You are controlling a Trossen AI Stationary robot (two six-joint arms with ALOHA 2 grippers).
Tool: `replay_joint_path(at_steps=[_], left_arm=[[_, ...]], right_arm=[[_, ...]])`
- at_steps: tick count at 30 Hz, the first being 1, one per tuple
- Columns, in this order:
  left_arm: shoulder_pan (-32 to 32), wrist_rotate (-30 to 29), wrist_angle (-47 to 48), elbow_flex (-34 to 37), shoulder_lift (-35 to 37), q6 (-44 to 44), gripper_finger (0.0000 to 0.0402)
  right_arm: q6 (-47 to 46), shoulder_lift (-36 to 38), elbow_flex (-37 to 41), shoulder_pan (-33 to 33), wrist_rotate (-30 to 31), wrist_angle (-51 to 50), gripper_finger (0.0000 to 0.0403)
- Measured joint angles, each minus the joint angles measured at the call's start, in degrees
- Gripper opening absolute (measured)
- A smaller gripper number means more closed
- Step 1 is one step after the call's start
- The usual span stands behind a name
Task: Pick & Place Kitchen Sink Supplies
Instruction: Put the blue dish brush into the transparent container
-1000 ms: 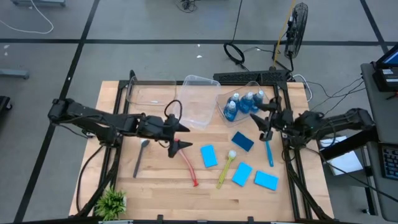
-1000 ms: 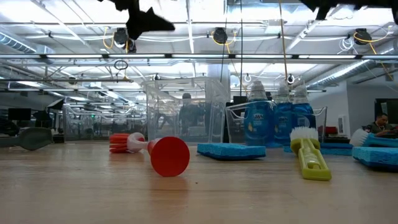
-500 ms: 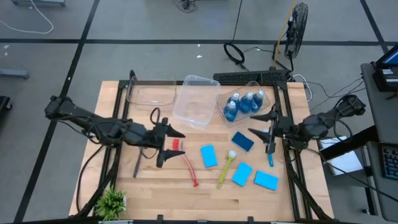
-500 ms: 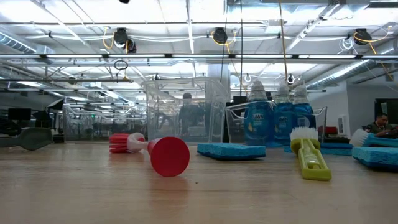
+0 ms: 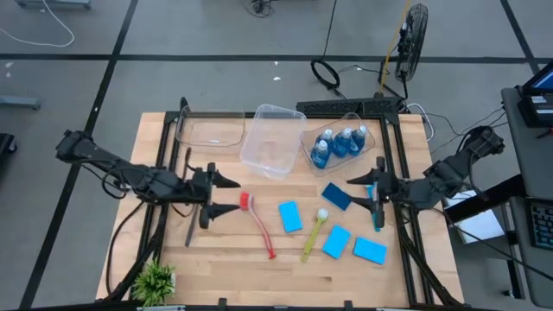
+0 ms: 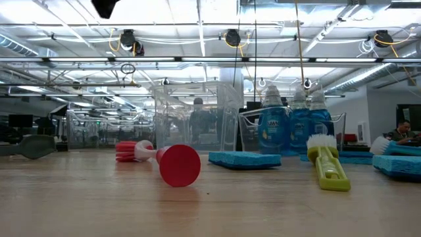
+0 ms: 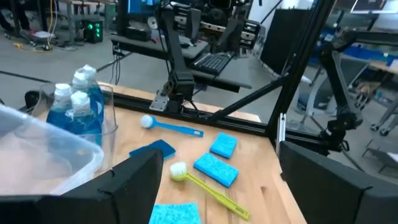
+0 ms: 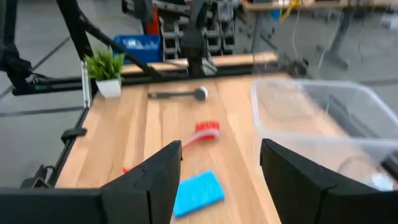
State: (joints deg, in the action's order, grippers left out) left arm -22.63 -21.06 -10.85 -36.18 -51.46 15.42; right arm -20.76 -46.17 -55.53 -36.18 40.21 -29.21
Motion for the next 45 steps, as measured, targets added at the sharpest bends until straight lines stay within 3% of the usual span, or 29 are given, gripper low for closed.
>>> replay_joint_path(at_steps=[10,18,21,27,37,45], left_arm=[[0.0,0.0,0.4,7.0,12.6,-3.0,0.0310],[0.0,0.0,4.7,8.3,19.3,-3.4,0.0328],[0.0,0.0,6.6,8.3,20.3,-3.8,0.0330],[0.0,0.1,9.1,8.3,20.5,-3.5,0.0321],[0.0,2.6,9.5,8.3,20.6,-3.5,0.0315],[0.0,2.8,9.5,8.3,21.2,-3.3,0.0330]], right_arm=[[-14.3,-6.5,-6.8,3.0,-8.8,-18.2,0.0208],[-33.9,-13.6,-7.4,9.0,-33.2,-37.5,0.0208],[-40.9,-16.0,-7.3,9.8,-38.1,-45.9,0.0208],[-51.6,-17.0,-4.5,9.9,-36.2,-50.7,0.0208],[-66.8,-13.5,11.0,9.9,-35.8,-42.0,0.0208],[-75.2,-12.6,15.5,9.9,-32.8,-35.8,0.0208]])
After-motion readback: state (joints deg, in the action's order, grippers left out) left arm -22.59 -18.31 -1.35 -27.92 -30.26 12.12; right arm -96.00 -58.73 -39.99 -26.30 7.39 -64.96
